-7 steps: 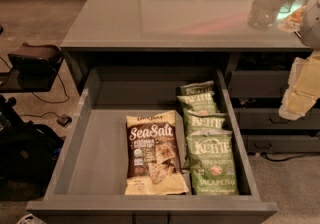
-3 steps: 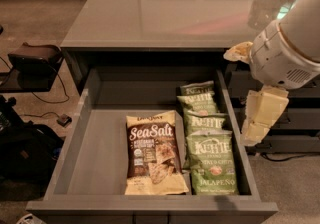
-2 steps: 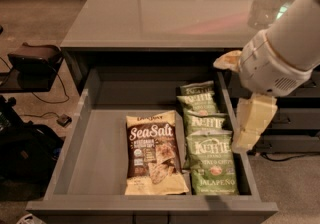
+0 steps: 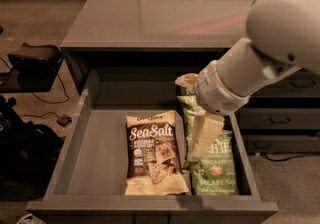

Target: Pick brown chip bag from top drawer and place on counter

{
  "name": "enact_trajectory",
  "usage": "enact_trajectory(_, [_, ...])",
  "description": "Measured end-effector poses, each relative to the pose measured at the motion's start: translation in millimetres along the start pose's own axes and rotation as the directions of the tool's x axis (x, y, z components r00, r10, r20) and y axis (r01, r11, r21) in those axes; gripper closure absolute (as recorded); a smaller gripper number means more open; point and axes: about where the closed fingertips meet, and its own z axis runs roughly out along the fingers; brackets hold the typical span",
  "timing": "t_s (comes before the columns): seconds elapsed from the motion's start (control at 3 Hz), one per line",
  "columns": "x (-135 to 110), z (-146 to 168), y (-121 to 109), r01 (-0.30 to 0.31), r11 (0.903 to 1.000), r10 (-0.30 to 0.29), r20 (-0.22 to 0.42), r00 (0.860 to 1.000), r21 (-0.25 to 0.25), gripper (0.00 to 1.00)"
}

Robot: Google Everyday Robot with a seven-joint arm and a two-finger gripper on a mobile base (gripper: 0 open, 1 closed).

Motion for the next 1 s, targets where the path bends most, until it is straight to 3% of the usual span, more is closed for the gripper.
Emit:
enact_trajectory(0.33, [4.4, 35.4, -17.9, -0.036, 0.9988, 0.035, 0.035, 0.999, 0.031, 0.00])
enact_trajectory(0.67, [17.5, 67.7, -28.6, -0.072, 0.9967, 0.071, 0.028, 0.997, 0.038, 0.00])
enact_trajectory(1.0, [34.1, 95.8, -32.0, -0.110, 0.9938, 0.110, 0.008, 0.994, 0.017, 0.00])
